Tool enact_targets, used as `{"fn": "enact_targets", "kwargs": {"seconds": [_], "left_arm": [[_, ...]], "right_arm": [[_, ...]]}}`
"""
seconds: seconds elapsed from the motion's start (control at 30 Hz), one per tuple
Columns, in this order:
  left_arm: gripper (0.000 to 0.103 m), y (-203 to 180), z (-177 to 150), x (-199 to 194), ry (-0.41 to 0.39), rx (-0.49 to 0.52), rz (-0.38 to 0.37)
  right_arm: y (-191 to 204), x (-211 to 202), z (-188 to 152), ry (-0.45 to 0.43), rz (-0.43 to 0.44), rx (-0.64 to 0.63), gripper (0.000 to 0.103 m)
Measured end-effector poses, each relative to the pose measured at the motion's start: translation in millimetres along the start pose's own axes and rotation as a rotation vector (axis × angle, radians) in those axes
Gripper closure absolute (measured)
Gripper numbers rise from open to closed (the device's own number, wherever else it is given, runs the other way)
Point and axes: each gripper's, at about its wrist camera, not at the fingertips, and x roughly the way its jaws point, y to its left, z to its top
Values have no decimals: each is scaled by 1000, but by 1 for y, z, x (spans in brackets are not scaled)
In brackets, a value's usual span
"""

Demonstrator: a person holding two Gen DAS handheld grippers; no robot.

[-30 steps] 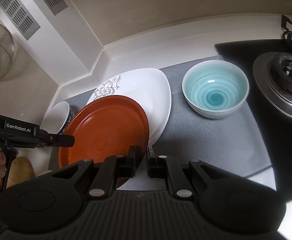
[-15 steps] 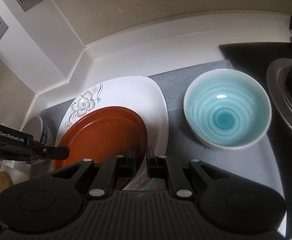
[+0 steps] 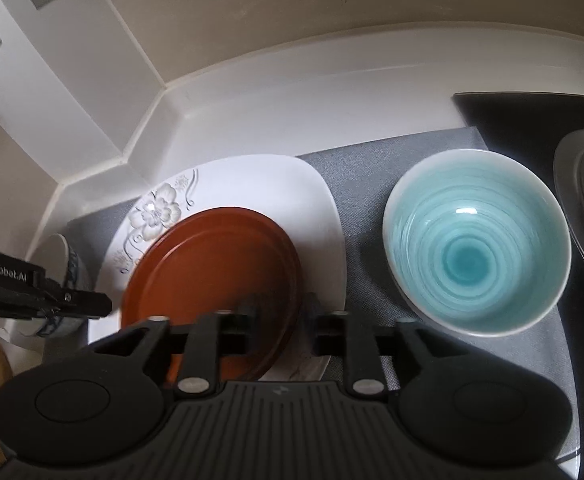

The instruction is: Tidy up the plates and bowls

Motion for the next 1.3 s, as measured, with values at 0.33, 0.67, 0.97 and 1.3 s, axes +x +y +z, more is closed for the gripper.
{"fn": "enact_targets", "kwargs": {"seconds": [0.33,0.67,0.97,1.3], "left_arm": [[93,2,-9,-1,-19,45,-50],[93,0,-2,21,-10,130,-14],[93,21,-35,-23,-109,46,-10],[47,91,-69,-83,-368,-120,205]], "right_arm": [[7,-3,-15,2,-51,-69,95],[6,6,-22,-51,-42,25,96],[7,-17,-30,-63,1,78,93],[85,-5,-27,-6,192,28,63]]}}
